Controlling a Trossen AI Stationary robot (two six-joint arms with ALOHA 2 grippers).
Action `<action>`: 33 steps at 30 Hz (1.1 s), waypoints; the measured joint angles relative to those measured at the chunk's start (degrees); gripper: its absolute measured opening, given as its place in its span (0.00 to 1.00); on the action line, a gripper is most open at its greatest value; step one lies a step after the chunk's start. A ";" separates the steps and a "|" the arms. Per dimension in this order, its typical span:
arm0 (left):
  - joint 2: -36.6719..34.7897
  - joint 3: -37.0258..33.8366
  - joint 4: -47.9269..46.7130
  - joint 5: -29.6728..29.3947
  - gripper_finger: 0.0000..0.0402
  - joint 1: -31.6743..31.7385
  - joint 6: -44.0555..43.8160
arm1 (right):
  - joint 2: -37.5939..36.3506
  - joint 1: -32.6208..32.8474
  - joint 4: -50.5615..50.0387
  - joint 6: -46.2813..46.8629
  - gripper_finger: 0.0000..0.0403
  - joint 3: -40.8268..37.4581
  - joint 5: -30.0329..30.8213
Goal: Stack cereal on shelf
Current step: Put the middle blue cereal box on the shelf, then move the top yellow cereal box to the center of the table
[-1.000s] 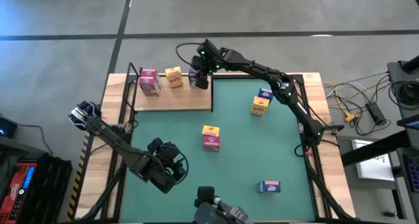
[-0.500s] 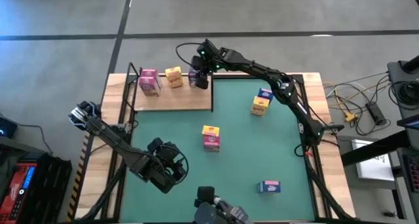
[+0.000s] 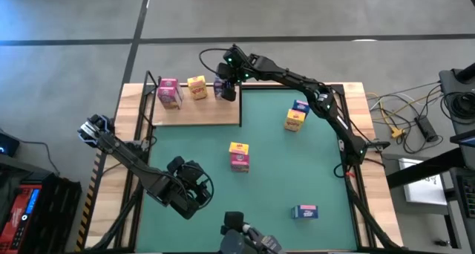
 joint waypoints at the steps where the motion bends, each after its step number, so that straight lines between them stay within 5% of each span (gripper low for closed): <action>1: 0.00 0.00 -0.01 0.00 0.55 0.01 0.00 | 0.00 -0.01 -0.02 0.01 0.50 0.00 0.00; 21: 0.00 0.00 -0.30 -0.97 0.55 0.01 0.02 | -2.84 0.01 -1.76 1.00 0.60 -0.04 0.02; 33: 0.00 0.00 -0.18 -5.94 0.55 0.03 1.13 | -10.46 1.10 -19.59 8.02 0.57 -0.02 -0.03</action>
